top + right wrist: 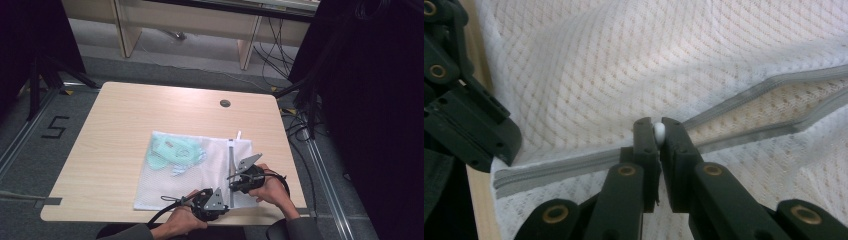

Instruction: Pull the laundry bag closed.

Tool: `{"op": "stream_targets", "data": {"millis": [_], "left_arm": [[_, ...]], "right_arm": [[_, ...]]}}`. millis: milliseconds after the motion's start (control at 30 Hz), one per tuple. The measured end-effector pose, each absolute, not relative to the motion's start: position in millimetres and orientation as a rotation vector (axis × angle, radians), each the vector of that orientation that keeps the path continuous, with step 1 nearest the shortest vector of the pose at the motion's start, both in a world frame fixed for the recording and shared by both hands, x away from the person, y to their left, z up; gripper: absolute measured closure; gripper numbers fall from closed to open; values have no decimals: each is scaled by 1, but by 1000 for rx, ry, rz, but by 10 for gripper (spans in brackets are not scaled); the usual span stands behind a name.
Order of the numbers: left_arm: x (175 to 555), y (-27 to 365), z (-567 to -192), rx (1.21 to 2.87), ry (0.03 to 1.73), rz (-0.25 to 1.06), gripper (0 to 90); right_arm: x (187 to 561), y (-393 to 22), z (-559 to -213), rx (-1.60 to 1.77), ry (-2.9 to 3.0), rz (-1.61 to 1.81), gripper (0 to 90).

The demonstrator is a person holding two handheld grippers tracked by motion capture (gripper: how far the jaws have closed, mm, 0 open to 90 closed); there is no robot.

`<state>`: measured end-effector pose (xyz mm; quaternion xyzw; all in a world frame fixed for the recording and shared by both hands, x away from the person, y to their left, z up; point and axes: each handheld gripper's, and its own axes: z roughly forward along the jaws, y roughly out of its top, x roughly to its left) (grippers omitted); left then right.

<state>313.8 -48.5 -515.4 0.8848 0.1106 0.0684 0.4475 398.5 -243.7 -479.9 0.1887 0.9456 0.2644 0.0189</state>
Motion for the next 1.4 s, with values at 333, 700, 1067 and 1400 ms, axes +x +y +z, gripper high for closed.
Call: {"op": "stream_targets", "data": {"millis": [333,700,1067,1400], "left_arm": [[314,-48,-515,2197,271,159,883],[310,-50,-515,2209,244,158,884],[311,-50,-515,2204,258,151,884],[311,-50,-515,2208,261,142,884]], "right_arm": [[404,-246,-480,569,2934,835,863],[407,-246,-480,605,2917,820,863],[413,-247,-480,591,2908,813,863],[417,-247,-479,620,2898,813,863]]}}
